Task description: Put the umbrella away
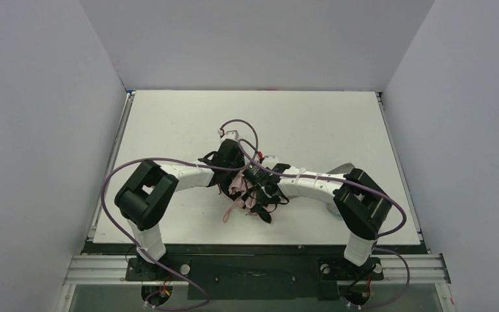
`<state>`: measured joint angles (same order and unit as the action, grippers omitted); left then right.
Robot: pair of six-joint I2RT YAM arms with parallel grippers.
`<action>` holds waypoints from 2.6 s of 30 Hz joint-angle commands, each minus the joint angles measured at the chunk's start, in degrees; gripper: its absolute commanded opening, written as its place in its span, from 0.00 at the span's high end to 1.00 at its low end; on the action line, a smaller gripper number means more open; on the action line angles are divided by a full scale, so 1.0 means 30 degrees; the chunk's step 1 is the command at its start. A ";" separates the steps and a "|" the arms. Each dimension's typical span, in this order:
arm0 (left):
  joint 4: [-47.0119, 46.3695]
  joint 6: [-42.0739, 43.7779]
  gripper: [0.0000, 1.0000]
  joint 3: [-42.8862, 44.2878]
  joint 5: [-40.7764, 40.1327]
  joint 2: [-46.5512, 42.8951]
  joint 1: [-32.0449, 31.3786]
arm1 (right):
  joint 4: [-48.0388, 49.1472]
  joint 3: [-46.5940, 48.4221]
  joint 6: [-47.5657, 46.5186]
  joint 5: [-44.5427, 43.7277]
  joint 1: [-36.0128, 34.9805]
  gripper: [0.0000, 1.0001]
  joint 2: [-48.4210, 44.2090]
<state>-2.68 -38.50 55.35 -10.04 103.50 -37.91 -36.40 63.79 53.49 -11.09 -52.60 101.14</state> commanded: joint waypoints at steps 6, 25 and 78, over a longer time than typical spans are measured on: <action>0.3683 0.2555 0.59 0.1346 0.1666 -0.0315 -0.0956 | 0.2201 -0.1141 -0.0695 -0.0717 0.0284 0.97 -0.2117; 0.9146 0.6244 0.30 0.6183 -0.2306 -0.1831 -0.0484 | -0.1942 -0.5916 -0.2180 -0.3450 0.4076 0.56 -1.3096; 0.1901 -0.1870 0.45 -0.9143 -0.2033 -1.0706 -0.4659 | 0.6802 -0.4841 -0.3203 0.7900 0.7791 0.86 -0.3743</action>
<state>-2.50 -49.34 27.66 -16.03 75.85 -52.23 -13.82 48.05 43.00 16.69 -28.69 94.30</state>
